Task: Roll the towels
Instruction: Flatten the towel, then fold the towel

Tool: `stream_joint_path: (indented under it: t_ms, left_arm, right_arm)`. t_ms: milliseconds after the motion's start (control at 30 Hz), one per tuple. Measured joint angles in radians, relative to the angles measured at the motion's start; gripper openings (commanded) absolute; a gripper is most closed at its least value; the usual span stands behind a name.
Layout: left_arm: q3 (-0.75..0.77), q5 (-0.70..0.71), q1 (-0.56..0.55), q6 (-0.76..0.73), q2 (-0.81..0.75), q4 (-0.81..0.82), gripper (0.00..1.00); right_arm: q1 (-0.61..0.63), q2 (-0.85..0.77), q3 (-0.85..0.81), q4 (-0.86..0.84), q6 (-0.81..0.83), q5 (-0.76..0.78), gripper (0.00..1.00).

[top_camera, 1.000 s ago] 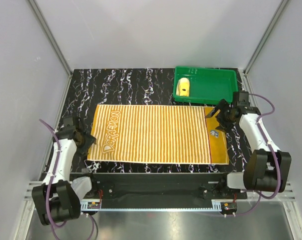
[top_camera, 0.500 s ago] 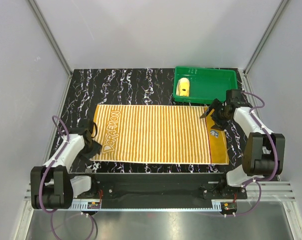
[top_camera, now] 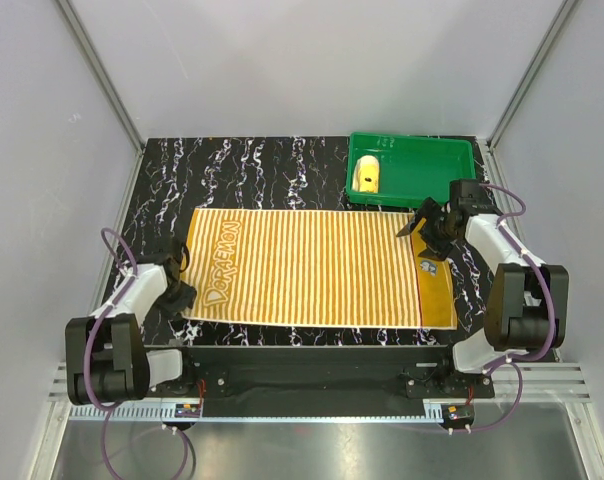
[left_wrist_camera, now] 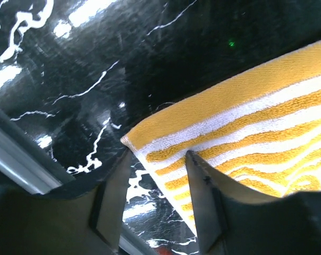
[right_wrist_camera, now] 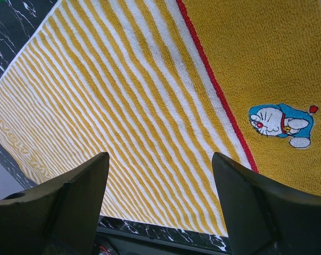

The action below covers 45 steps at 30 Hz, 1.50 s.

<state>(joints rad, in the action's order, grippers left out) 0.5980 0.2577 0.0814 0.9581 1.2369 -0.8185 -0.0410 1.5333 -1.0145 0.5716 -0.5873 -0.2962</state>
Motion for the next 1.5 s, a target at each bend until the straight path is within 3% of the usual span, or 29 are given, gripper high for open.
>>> stream_joint_path:
  t_ms: [100,133,167,700,933,1000,1200,1333,1500]
  left_arm:
    - [0.002,-0.025,0.003,-0.02,0.01,0.042,0.18]
    - [0.002,-0.029,0.003,-0.026,0.011,0.054,0.04]
    - [0.002,-0.029,0.004,-0.033,0.011,0.066,0.0]
    - [-0.031,-0.162,0.012,-0.151,-0.047,0.193,0.0]
    - [-0.032,-0.288,0.013,-0.186,-0.047,0.272,0.0]
    - [-0.038,-0.322,0.013,-0.192,-0.047,0.294,0.0]
    - [-0.053,-0.383,0.014,-0.198,-0.053,0.327,0.0]
    - [-0.053,-0.407,0.02,-0.2,-0.053,0.344,0.0]
    - [-0.053,-0.414,0.022,-0.201,-0.064,0.346,0.0]
  right_arm:
    - [0.0,0.0,0.001,0.001,0.0,0.01,0.85]
    - [0.0,-0.003,0.002,0.002,0.0,0.017,0.84]
    - [0.0,-0.006,0.005,0.002,0.0,0.021,0.84]
    - [-0.001,-0.137,0.06,0.28,-0.07,0.291,0.88]
    - [-0.001,-0.244,0.196,0.392,-0.192,0.257,0.82]
    - [-0.001,-0.29,0.229,0.444,-0.215,0.255,0.87]
    - [0.011,-0.444,0.243,0.565,-0.26,0.254,0.86]
    - [0.028,-0.4,0.243,0.588,-0.283,0.25,0.78]
    - [0.084,-0.326,0.298,0.508,-0.34,0.172,0.78]
